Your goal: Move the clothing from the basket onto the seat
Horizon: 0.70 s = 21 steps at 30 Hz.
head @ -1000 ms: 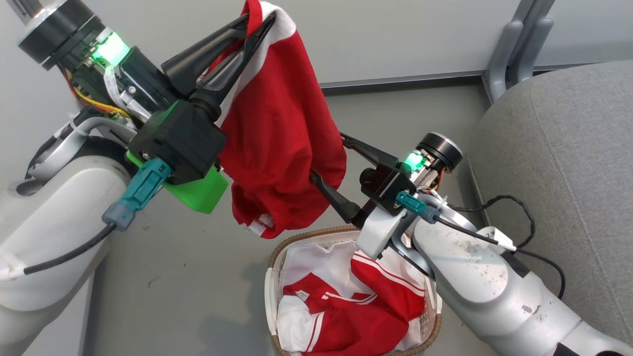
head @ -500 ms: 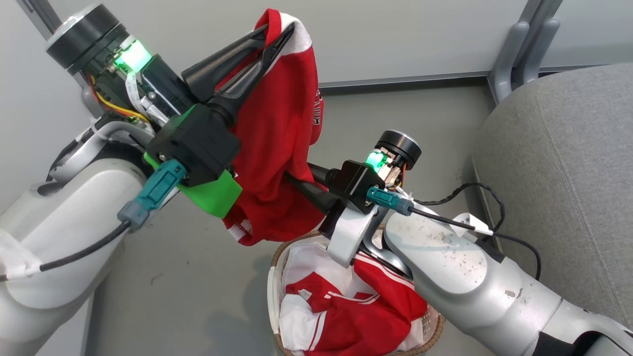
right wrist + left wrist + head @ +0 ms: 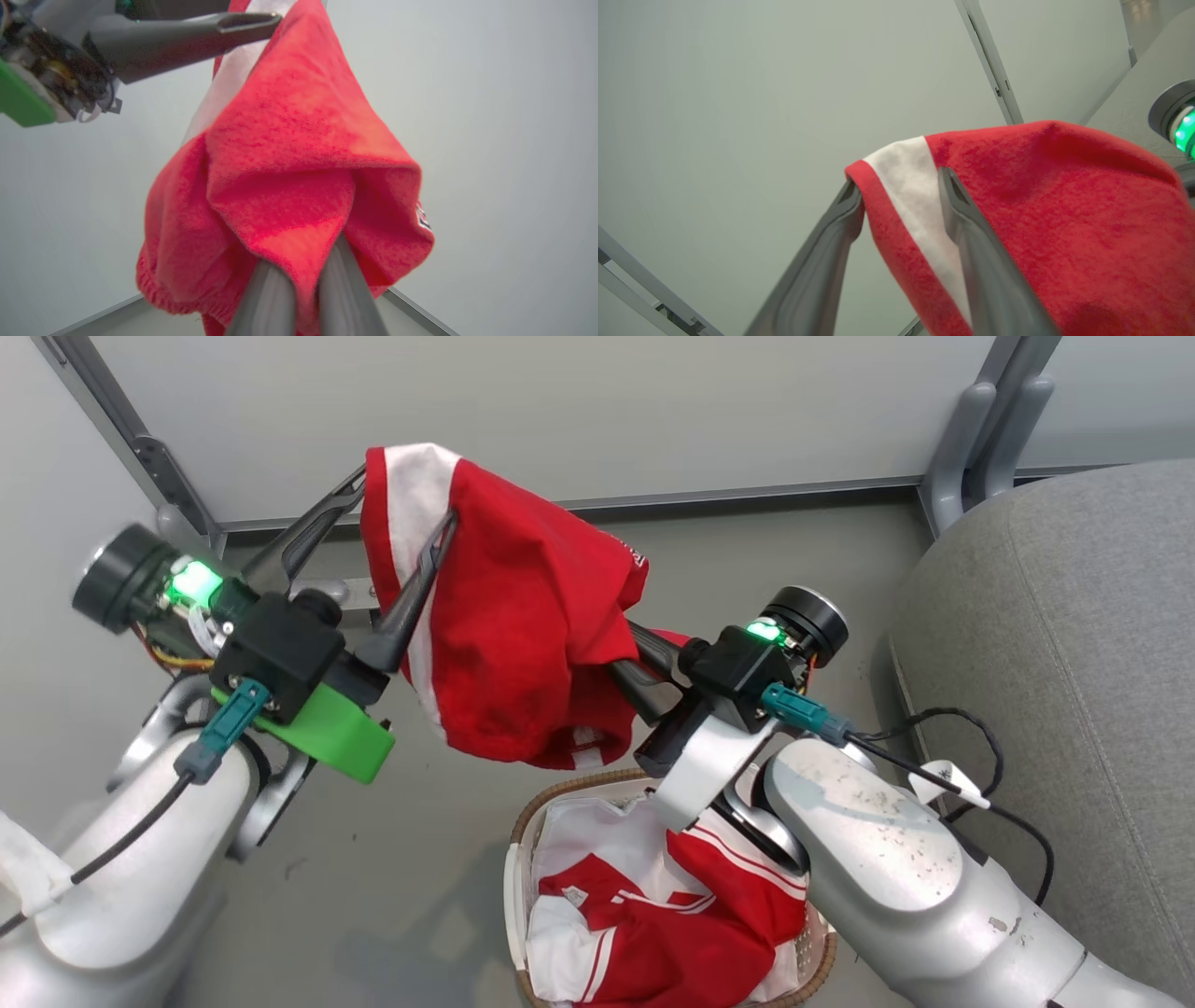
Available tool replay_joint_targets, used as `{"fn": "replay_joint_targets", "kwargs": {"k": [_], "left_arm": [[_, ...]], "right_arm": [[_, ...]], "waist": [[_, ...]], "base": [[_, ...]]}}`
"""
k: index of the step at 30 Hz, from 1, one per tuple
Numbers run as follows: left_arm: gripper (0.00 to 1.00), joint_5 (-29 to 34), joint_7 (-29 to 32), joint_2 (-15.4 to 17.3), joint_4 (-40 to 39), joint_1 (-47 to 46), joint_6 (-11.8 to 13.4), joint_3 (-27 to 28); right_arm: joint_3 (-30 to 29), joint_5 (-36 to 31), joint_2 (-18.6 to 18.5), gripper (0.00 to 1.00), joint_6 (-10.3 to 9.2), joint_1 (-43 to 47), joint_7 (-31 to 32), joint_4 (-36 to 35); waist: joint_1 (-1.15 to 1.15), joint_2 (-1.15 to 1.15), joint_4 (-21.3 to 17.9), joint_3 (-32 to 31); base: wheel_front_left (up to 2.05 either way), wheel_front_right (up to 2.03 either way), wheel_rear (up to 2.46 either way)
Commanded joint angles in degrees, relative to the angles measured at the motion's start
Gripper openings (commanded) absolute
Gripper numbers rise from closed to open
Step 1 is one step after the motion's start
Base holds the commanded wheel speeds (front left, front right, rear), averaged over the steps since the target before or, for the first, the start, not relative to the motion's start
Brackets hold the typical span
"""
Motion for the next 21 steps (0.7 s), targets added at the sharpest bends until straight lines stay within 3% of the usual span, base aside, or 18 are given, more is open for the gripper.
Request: {"fn": "replay_joint_targets", "kwargs": {"k": [1, 7, 11, 21], "left_arm": [[1.0, -0.9, -1.0, -0.5, 0.9, 2.2, 0.9, 0.3], [1.0, -6.6, -4.2, -3.5, 4.1, 9.5, 3.6, 2.6], [1.0, -8.2, -5.2, -5.4, 6.0, 13.6, 4.1, 3.4], [1.0, -7.8, -5.6, -10.6, 8.0, 21.7, 2.0, 7.5]], "right_arm": [[-1.3, -0.4, -0.1, 0.0, -0.06, 1.5, -0.1, -0.4], [-6.8, -2.0, 0.0, 0.0, -0.06, 4.6, -0.1, -2.1], [-10.3, -3.5, -0.3, 0.0, -0.06, 7.5, -0.1, -3.8], [-16.9, -6.4, -1.0, 0.0, -0.06, 12.6, -0.1, -6.3]], "waist": [[0.0, 0.68, -0.1, -0.1], [0.0, 0.68, -0.6, -0.4], [0.0, 0.68, -0.5, -0.6], [0.0, 0.68, -1.2, 0.0]], "base": [[0.0, 0.0, 0.0], [0.0, 0.0, 0.0], [0.0, 0.0, 0.0], [0.0, 0.0, 0.0]]}}
